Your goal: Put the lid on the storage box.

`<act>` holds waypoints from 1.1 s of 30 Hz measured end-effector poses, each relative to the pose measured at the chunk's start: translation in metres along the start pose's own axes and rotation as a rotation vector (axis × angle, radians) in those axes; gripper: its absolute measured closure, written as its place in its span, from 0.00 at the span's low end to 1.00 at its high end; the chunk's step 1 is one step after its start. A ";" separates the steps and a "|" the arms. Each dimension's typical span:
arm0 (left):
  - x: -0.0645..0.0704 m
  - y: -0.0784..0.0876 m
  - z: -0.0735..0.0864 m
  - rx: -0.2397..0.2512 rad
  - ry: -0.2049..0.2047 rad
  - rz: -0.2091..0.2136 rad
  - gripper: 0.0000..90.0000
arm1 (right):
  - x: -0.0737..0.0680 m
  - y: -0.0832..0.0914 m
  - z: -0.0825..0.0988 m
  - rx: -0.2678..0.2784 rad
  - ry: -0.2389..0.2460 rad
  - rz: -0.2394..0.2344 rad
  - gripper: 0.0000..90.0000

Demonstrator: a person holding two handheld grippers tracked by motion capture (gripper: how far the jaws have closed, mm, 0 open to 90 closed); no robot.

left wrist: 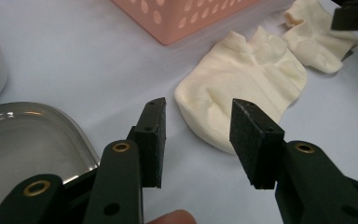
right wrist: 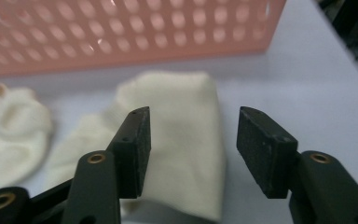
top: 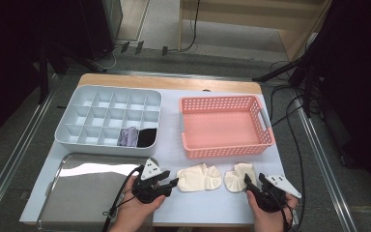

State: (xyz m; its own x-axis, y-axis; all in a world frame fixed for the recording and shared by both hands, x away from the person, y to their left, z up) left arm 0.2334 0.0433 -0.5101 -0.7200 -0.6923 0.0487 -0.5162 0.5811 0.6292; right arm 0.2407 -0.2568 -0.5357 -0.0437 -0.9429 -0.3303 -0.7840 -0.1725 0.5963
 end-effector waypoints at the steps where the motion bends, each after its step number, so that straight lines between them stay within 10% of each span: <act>1: 0.000 0.000 0.000 0.000 -0.002 -0.001 0.63 | 0.002 -0.002 0.002 -0.010 -0.015 -0.005 0.54; 7: 0.001 -0.001 0.000 0.002 -0.002 0.002 0.63 | -0.005 0.004 -0.002 -0.005 -0.033 -0.052 0.93; 16: 0.000 -0.001 0.001 0.004 -0.004 -0.001 0.62 | -0.054 0.034 -0.006 0.090 0.040 -0.209 0.93; 25: 0.000 0.001 0.000 0.013 0.000 0.007 0.61 | -0.125 0.029 0.035 -0.005 0.217 -0.328 0.79; 30: -0.002 0.003 -0.001 0.016 0.002 0.004 0.61 | -0.132 0.040 0.027 0.013 0.166 -0.403 0.72; 33: -0.003 0.003 -0.001 0.020 0.003 0.004 0.61 | -0.118 0.041 0.020 0.026 0.133 -0.349 0.78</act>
State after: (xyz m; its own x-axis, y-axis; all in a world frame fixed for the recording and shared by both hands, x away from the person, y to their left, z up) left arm 0.2341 0.0466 -0.5077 -0.7205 -0.6914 0.0535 -0.5226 0.5921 0.6134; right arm 0.2009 -0.1470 -0.4870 0.3088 -0.8576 -0.4113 -0.7532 -0.4846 0.4448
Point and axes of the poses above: each handheld gripper's, and its own axes: y roughly backward along the jaws, z roughly out of its underside, x roughly to its right, the point moved 7 cm from there along -y, roughly forward along the jaws, and after that the axes turned 13 degrees about -y, right-handed, at the moved point
